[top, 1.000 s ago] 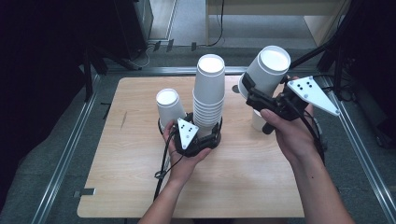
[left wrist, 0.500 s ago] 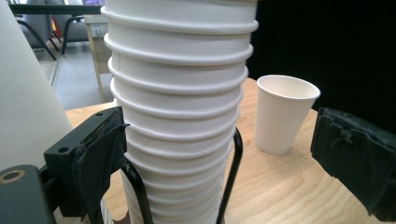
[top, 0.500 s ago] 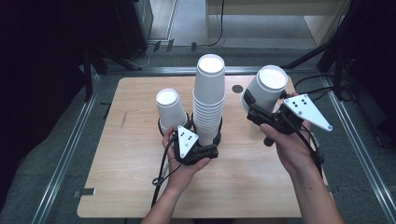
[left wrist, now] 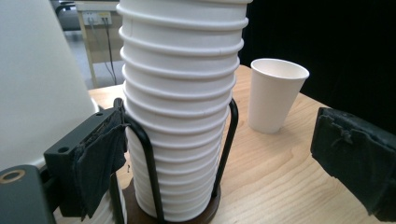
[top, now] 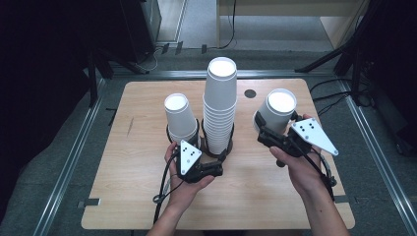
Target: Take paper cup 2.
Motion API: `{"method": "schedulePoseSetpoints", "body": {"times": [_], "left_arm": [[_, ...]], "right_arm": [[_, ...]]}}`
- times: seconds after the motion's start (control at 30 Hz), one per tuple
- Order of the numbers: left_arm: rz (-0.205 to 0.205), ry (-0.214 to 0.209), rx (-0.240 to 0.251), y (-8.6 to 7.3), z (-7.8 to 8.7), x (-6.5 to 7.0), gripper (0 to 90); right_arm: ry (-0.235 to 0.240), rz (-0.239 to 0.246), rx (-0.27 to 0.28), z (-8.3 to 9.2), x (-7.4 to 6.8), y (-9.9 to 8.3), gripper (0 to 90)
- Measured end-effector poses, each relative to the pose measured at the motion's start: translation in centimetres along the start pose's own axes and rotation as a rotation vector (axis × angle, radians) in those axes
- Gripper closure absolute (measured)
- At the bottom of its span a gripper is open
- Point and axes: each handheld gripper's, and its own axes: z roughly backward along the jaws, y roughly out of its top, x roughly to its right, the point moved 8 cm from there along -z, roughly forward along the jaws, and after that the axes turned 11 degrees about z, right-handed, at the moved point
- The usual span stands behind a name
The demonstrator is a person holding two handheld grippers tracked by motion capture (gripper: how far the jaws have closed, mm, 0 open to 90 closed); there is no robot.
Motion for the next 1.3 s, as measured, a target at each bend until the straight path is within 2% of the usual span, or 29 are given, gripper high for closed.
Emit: {"method": "schedulePoseSetpoints", "body": {"times": [0.2, 0.27, 0.57, 0.73, 0.93, 1.03, 1.1, 1.3], "left_arm": [[0.009, -0.009, -0.026, -0.5, 0.4, -0.1, 3.8], [-0.002, -0.01, -0.031, -0.6, 0.5, 0.0, 3.8], [0.014, -0.02, -0.039, -0.6, 1.2, -0.4, 3.8], [0.003, -0.027, -0.044, -0.7, 1.8, -0.7, 3.8], [0.024, -0.033, -0.045, -0.8, 2.2, -1.2, 3.9], [0.022, -0.043, -0.048, -0.9, 2.2, -1.1, 3.9], [0.032, -0.056, -0.048, -0.8, 2.2, -0.8, 3.9], [0.021, -0.082, -0.056, -0.9, 2.4, -0.2, 3.9]], "right_arm": [[-0.012, 0.037, 0.0, 0.8, -0.7, -1.2, 14.5], [-0.013, 0.041, -0.004, 1.0, -1.0, -1.7, 14.5], [-0.027, 0.087, -0.05, 1.7, -1.5, -5.0, 14.5], [-0.026, 0.123, -0.085, 1.7, -1.7, -6.8, 14.5], [-0.027, 0.12, -0.095, 1.9, -2.0, -7.7, 14.5], [-0.033, 0.173, -0.099, 2.0, -2.5, -8.2, 14.5], [-0.043, 0.231, -0.102, 2.0, -2.8, -8.6, 14.5], [-0.074, 0.385, -0.109, 2.0, -3.3, -9.6, 14.5]]}}
